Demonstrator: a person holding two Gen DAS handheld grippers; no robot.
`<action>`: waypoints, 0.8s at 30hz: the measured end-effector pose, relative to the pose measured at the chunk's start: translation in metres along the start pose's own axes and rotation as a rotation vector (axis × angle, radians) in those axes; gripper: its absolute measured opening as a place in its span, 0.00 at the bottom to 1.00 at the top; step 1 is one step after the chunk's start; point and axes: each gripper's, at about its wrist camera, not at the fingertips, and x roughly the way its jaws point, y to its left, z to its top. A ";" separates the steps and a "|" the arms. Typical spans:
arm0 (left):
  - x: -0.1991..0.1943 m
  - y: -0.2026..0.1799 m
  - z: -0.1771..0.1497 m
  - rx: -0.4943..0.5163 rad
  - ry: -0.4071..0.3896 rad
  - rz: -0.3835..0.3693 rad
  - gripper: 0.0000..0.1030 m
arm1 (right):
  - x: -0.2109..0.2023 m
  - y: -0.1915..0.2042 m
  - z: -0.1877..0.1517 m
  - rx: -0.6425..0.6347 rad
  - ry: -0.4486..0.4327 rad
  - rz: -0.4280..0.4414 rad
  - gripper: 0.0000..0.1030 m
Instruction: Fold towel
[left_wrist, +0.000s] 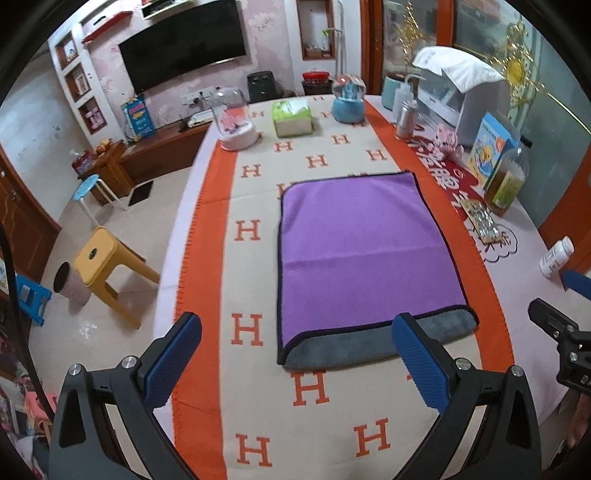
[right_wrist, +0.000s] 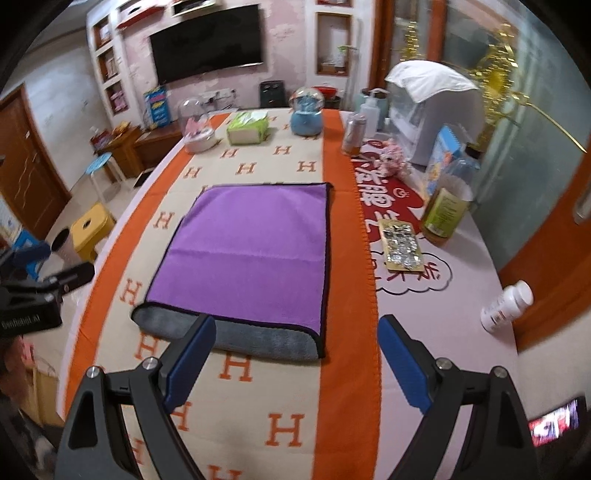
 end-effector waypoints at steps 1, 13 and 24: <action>0.005 0.000 -0.001 0.005 0.007 -0.004 0.99 | 0.009 -0.001 -0.002 -0.023 0.009 0.004 0.87; 0.084 0.000 -0.025 0.190 0.121 -0.041 0.99 | 0.079 -0.012 -0.019 -0.147 0.140 0.124 0.65; 0.149 0.011 -0.033 0.244 0.255 -0.206 0.80 | 0.139 -0.029 -0.023 -0.194 0.264 0.249 0.41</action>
